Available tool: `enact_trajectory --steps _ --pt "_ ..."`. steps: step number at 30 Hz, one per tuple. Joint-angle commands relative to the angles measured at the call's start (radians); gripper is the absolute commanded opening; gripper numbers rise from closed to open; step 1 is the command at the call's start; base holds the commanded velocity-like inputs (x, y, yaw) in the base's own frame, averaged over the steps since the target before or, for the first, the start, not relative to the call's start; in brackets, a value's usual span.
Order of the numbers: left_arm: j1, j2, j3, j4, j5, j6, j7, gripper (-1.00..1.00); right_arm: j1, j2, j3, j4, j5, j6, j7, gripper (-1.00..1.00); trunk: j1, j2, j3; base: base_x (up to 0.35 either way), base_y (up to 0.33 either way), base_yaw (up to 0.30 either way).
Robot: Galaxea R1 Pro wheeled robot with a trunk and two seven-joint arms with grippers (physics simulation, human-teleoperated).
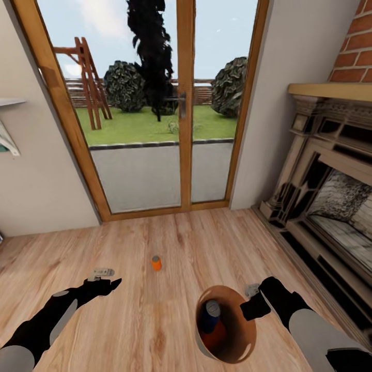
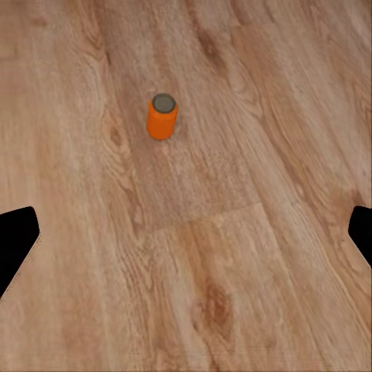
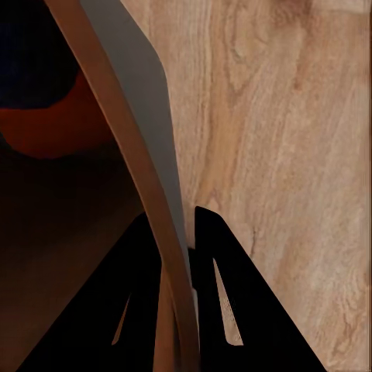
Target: Put the three can of soda from the living room inside the tash can in the kitchen.
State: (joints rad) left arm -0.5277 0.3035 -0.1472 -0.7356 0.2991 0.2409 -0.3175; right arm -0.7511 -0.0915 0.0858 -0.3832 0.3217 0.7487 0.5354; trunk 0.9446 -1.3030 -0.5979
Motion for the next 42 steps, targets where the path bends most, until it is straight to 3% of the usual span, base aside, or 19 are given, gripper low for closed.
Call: enact_trajectory --steps 1,19,32,42 --pt "0.0 0.0 0.0 0.0 0.0 0.0 0.0 1.0 -0.001 0.001 -0.004 0.0 -0.027 0.008 0.005 -1.0 0.0 0.0 0.0 0.307 0.037 0.0" --pt "0.0 0.0 0.0 -0.001 0.0 0.0 0.0 1.0 -0.001 -0.009 -0.008 -0.001 -0.027 0.008 0.007 -1.0 0.0 0.0 0.0 0.312 0.069 0.0" --pt "0.0 0.0 0.0 0.0 0.0 0.001 0.0 1.0 -0.001 -0.099 -0.011 -0.004 -0.024 0.003 0.018 -1.0 0.0 0.0 0.0 0.313 0.093 0.0" --pt "0.0 0.0 0.0 0.0 -0.001 0.0 0.0 1.0 -0.007 -0.124 -0.014 -0.008 -0.025 0.003 0.021 -1.0 0.0 0.0 0.0 0.313 0.104 0.0"
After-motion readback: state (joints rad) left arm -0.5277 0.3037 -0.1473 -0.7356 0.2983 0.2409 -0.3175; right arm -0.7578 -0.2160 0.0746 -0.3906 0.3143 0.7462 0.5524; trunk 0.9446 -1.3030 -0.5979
